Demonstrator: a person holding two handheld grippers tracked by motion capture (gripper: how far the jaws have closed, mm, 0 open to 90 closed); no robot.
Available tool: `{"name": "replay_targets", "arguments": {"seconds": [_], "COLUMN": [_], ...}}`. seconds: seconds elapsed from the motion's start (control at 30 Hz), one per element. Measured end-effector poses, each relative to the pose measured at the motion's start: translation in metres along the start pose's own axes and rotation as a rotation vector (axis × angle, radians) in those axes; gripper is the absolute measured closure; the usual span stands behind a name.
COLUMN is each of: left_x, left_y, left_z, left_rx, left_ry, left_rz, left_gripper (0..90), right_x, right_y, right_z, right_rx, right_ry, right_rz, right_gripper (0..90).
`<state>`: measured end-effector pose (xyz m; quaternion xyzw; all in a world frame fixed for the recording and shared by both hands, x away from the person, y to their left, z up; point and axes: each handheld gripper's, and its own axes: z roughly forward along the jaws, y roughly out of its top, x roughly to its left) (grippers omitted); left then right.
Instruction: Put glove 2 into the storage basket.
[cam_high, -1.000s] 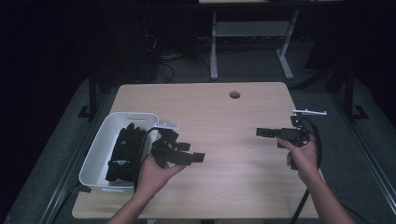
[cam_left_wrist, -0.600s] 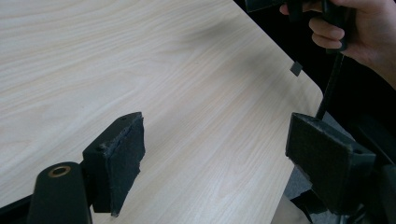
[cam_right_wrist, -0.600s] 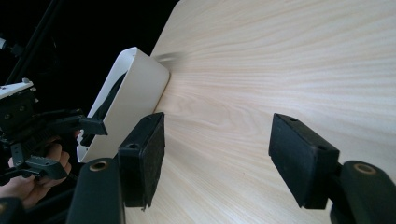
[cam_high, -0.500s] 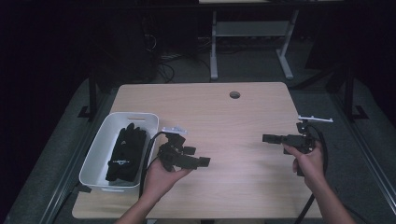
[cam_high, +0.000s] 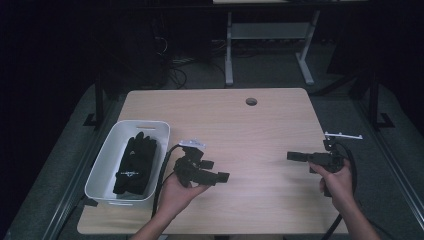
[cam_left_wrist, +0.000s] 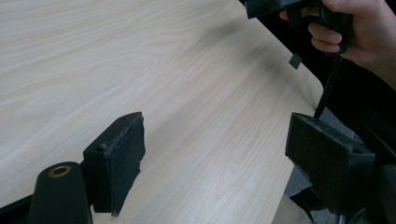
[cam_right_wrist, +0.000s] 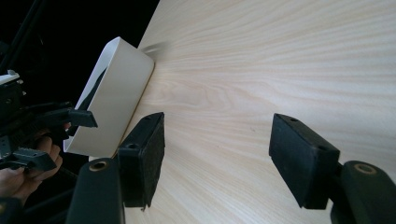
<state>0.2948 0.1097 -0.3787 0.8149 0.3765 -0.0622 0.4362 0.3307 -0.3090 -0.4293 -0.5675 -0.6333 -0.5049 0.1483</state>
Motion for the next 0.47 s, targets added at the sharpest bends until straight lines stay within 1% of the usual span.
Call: {"name": "replay_targets", "arguments": {"seconds": [0.07, 0.1, 0.23, 0.27, 0.3, 0.43, 0.47], "left_x": [0.0, 0.0, -0.001, -0.001, -0.003, -0.004, -0.005], "left_y": [-0.001, -0.002, -0.004, -0.005, -0.006, -0.008, -0.01], "left_z": [0.002, 0.003, 0.007, 0.008, 0.01, 0.012, 0.013], "left_rx": [0.003, 0.0, 0.007, 0.015, 0.013, 0.017, 0.015], "left_ry": [-0.003, -0.006, -0.011, -0.012, -0.014, -0.019, -0.024], "left_rz": [-0.003, -0.007, -0.005, 0.003, -0.001, 0.012, 0.011], "left_gripper": [19.6, 19.6, 19.7, 19.7, 19.7, 19.7, 19.7], "right_x": [-0.003, -0.004, -0.007, -0.008, -0.008, -0.007, -0.005], "right_y": [-0.002, -0.003, -0.007, -0.008, -0.01, -0.014, -0.018], "right_z": [-0.002, -0.002, -0.004, -0.005, -0.005, -0.007, -0.008], "right_rx": [0.0, 0.0, 0.003, 0.001, 0.002, 0.007, 0.012], "right_ry": [-0.003, -0.001, -0.003, -0.002, -0.003, -0.003, 0.001], "right_rz": [-0.004, 0.003, -0.002, 0.003, -0.007, -0.015, -0.027], "right_gripper": [35.4, 35.4, 35.4, 35.4, 35.3, 34.7, 34.4]}}
